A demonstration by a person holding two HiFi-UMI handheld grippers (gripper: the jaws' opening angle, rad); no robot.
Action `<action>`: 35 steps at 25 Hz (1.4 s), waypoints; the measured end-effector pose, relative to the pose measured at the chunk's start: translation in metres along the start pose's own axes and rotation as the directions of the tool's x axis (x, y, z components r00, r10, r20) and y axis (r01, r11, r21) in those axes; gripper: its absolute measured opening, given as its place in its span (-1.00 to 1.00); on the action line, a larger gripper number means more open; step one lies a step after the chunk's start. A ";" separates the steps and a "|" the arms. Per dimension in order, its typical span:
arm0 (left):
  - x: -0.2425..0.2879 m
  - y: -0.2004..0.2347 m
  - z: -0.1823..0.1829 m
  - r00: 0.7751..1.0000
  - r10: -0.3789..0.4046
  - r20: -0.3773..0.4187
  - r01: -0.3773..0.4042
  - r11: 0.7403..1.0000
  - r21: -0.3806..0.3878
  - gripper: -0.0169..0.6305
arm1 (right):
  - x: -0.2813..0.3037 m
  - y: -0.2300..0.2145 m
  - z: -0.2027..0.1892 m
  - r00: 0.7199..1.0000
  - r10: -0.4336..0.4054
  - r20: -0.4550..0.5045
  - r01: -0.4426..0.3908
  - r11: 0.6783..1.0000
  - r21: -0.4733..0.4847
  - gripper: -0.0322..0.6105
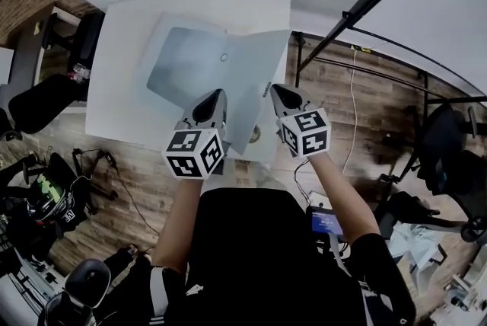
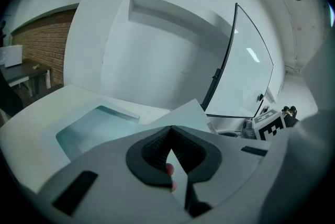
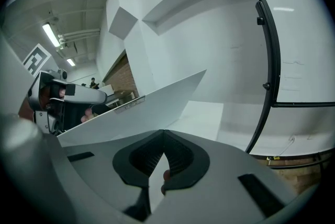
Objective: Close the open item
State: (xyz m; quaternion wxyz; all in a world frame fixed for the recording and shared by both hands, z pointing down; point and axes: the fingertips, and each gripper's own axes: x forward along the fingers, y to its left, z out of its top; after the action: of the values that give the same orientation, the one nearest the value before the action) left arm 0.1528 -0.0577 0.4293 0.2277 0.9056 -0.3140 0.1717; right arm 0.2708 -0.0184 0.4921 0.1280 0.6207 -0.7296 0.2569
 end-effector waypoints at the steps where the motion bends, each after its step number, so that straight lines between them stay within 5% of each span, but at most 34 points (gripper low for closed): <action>1: 0.002 0.002 -0.002 1.000 -0.004 -0.008 0.004 1.000 0.000 -0.91 | 0.002 0.000 -0.002 1.000 -0.004 -0.004 0.004 1.000 0.006 -0.78; 35: 0.033 0.033 -0.066 0.982 -0.071 -0.176 0.062 0.996 -0.058 -0.91 | 0.035 0.001 -0.066 0.992 -0.052 -0.113 0.066 0.990 0.125 -0.78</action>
State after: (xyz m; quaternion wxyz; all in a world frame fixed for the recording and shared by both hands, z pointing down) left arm 0.1444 -0.0626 0.5098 0.2838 0.8904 -0.2665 0.2358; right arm 0.2538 -0.0126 0.5653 0.1352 0.6339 -0.6848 0.3329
